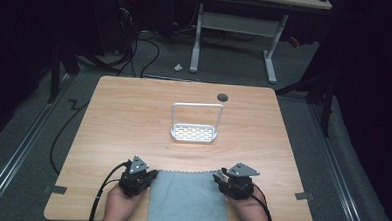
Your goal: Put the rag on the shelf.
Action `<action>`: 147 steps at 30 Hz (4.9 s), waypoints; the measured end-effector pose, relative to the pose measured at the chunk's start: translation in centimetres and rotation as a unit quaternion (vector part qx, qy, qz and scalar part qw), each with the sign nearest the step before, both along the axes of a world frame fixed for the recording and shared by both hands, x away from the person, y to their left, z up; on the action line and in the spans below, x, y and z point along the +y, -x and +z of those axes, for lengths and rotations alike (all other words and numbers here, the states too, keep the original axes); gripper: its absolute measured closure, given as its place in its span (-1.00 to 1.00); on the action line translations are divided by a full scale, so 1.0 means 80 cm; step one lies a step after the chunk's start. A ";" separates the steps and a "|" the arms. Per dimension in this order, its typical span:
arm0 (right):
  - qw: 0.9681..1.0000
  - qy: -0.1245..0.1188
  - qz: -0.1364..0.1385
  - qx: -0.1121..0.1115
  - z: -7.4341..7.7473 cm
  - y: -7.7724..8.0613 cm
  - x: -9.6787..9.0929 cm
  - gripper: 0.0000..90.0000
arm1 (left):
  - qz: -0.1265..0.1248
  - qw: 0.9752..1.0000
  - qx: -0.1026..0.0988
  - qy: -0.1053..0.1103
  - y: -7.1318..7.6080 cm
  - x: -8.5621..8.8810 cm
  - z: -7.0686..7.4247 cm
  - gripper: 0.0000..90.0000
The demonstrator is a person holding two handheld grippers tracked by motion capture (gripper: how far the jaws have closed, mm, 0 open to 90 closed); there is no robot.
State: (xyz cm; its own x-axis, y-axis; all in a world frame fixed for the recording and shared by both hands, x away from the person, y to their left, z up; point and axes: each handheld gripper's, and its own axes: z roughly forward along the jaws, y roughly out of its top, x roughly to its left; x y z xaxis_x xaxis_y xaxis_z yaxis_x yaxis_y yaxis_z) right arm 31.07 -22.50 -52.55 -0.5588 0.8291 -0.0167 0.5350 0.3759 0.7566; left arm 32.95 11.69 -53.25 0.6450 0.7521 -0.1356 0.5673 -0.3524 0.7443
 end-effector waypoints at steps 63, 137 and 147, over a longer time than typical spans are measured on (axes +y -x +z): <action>0.993 -0.048 -0.012 -0.106 0.051 0.019 -0.006 0.99 | 0.014 0.994 -0.075 0.079 0.018 0.008 0.050 0.98; 0.954 -0.119 -0.076 -0.266 0.222 -0.084 -0.018 0.99 | 0.054 0.963 -0.239 0.115 -0.096 -0.013 0.232 0.98; 0.958 -0.109 -0.078 -0.254 0.222 -0.142 -0.012 0.99 | 0.082 0.967 -0.224 0.088 -0.160 -0.019 0.226 0.98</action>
State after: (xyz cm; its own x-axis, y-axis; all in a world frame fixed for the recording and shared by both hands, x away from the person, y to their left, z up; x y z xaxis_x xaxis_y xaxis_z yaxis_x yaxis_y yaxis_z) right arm 42.45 -23.46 -34.75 -0.3938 0.9165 -0.0704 0.1141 0.1247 0.9856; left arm 45.75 10.19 -35.20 0.5426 0.8400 -0.0064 0.2122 -0.1296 0.9686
